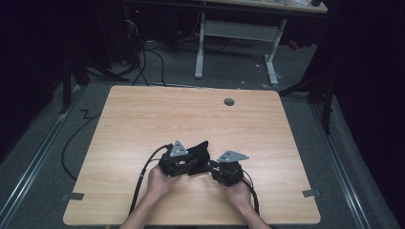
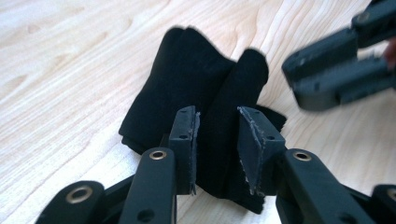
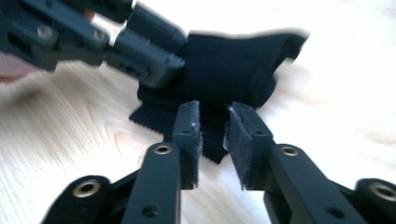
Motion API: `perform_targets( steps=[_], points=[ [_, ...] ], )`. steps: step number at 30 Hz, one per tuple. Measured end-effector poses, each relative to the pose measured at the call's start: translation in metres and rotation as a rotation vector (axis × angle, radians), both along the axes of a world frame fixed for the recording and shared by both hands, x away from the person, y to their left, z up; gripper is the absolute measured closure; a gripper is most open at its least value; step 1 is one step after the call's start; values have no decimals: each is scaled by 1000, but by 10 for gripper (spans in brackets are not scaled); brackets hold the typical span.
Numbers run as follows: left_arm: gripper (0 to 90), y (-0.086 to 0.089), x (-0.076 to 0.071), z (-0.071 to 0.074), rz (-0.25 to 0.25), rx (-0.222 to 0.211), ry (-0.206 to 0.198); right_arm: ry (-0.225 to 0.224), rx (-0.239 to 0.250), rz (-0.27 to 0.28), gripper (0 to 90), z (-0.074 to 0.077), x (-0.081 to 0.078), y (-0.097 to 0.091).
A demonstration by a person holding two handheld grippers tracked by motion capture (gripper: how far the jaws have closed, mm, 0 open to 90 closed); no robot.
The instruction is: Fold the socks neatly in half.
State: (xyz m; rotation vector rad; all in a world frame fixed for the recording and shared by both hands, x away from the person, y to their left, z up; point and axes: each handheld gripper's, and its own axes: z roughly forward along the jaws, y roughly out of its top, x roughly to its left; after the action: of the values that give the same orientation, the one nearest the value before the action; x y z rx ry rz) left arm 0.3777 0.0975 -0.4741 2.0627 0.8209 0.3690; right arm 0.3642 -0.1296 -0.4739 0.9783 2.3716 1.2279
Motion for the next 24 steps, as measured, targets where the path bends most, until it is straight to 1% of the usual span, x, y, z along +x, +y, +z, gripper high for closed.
perform_targets(
  steps=[3,5,9,13,16,19,22,24],
  points=[
    [675,4,0,4,25,-33,-1,-33,5,-3,779,15,4,-2],
    [675,7,2,6,46,-37,2,-45,6,-7,785,23,9,-1],
    [675,8,5,10,76,-45,2,-50,-1,-10,792,30,20,5],
    [675,4,11,8,97,-39,21,-37,-16,-13,794,28,28,13],
    [672,2,14,5,104,-31,37,-12,-29,-18,794,22,34,16],
    [662,1,13,3,102,-32,34,22,-46,-21,794,15,39,18],
    [659,1,10,1,91,-23,40,51,-50,-15,793,9,38,17],
    [659,2,8,-1,85,-21,45,53,-53,-4,793,6,36,15]
  ],
)
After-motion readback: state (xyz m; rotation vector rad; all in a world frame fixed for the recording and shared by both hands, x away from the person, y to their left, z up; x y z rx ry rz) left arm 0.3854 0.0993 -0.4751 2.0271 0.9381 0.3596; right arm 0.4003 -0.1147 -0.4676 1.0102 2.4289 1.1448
